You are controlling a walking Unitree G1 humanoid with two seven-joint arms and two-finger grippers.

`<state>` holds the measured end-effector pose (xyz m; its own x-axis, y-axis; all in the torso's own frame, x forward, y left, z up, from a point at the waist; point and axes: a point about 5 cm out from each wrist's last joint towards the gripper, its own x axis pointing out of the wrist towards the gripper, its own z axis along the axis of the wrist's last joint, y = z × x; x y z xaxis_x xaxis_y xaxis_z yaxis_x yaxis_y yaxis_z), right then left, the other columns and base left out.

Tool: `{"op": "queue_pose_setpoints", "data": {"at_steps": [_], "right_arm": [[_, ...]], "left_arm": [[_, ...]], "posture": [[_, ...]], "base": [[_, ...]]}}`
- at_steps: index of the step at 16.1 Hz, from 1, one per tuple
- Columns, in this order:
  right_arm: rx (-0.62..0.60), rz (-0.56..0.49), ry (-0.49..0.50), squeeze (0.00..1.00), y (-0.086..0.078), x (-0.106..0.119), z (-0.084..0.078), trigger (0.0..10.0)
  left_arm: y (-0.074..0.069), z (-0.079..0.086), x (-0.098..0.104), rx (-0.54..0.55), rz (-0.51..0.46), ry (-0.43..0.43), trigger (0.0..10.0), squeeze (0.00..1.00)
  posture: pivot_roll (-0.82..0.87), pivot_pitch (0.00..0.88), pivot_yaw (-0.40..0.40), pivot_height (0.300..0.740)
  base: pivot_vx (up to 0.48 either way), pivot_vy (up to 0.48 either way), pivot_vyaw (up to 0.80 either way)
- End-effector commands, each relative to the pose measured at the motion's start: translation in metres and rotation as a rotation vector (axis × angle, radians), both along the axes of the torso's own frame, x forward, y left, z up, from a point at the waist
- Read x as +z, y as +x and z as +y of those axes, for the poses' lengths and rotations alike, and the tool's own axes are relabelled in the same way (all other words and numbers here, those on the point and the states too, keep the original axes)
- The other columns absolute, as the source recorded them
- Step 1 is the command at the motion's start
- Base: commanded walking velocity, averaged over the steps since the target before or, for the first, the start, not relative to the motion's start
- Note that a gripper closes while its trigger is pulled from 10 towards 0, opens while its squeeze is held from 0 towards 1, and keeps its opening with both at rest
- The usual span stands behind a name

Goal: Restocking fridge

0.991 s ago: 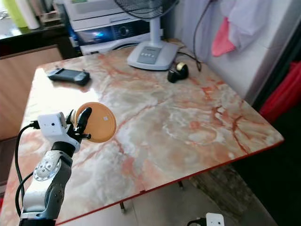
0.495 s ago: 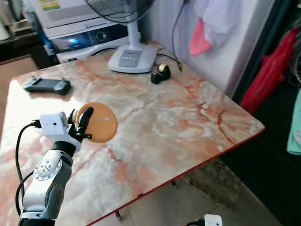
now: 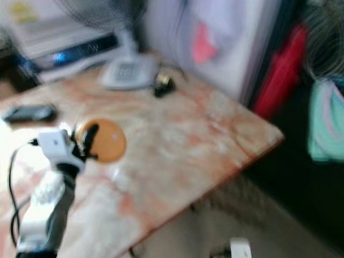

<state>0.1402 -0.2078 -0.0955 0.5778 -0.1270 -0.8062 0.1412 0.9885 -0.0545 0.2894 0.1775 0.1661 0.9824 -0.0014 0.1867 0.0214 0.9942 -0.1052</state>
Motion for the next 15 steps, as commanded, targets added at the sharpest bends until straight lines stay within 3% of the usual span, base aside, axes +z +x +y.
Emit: {"op": "queue_pose_setpoints", "data": {"at_steps": [1, 15], "right_arm": [[-0.006, 0.013, 0.004, 0.0, -0.0035, -0.0015, 0.0008, 10.0], [-0.006, 0.018, 0.003, 0.0, -0.0044, -0.0018, 0.0, 10.0]], "left_arm": [[0.0006, -0.004, 0.0094, -0.027, -0.037, 0.004, 10.0, 0.0], [-0.0009, -0.004, 0.0082, -0.028, -0.027, -0.016, 10.0, 0.0]], "posture": [[0.03, 0.055, 0.083, 0.74], [0.03, 0.068, 0.079, 0.74]], "base": [[0.0, 0.0, -0.77], [0.0, 0.0, -0.77]]}}
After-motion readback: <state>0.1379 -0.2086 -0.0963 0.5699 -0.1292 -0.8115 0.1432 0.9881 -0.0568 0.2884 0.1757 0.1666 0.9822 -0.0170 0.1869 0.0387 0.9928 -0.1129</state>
